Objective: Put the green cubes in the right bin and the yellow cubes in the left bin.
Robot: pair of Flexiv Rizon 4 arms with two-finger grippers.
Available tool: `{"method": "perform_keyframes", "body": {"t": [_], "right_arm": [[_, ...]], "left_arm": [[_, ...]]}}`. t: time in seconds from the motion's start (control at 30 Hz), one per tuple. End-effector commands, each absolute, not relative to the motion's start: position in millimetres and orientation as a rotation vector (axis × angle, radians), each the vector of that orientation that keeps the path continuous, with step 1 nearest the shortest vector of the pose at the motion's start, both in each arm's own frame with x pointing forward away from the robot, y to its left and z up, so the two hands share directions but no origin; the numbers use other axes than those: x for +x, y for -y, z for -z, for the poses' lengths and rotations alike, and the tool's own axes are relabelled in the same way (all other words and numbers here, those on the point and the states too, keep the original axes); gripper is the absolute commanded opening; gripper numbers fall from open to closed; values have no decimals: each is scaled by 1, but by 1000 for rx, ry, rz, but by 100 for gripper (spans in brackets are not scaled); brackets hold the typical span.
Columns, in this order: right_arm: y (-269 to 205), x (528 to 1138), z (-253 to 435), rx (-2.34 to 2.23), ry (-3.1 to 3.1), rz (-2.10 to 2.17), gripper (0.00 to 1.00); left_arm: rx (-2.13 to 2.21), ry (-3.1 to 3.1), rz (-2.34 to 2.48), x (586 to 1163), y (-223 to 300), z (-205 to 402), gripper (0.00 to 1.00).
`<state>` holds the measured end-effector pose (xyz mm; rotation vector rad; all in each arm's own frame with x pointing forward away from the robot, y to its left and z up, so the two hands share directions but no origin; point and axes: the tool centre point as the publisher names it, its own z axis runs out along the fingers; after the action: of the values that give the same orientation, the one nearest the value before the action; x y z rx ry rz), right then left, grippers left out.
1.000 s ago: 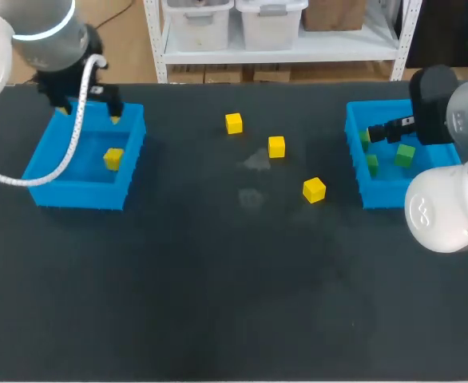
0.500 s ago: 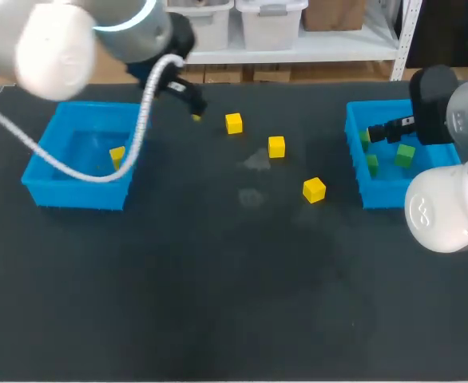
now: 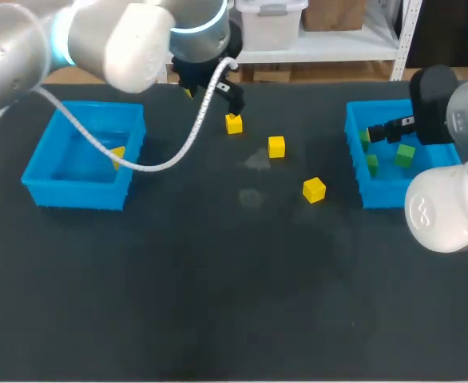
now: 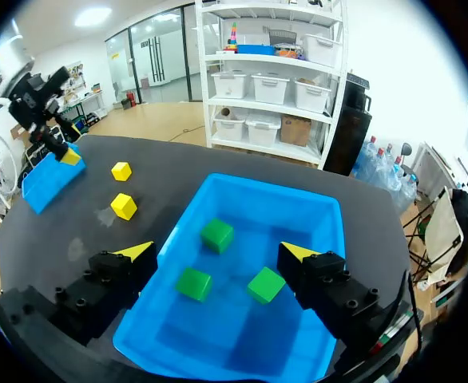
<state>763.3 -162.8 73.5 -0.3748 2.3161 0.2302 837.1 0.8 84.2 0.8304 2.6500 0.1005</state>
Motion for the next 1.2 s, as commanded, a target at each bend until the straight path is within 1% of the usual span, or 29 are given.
{"method": "perform_keyframes", "body": {"t": [0.03, 0.47, 0.57, 0.93, 1.2], "right_arm": [[163, 763, -74, -375, -2317, -231, 100], [163, 763, -74, -375, -2317, -231, 100], [163, 763, -74, -375, -2317, -231, 100], [163, 763, -74, -375, -2317, -231, 100], [163, 763, -74, -375, -2317, -231, 100]], "left_arm": [[880, -2812, -213, 871, 23, -80, 100], [798, -2934, -150, 884, 32, -68, 100], [758, -2929, -42, 884, 31, -73, 100], [744, -2930, -34, 883, 30, -77, 100], [686, -3035, -102, 886, 21, -47, 100]]}}
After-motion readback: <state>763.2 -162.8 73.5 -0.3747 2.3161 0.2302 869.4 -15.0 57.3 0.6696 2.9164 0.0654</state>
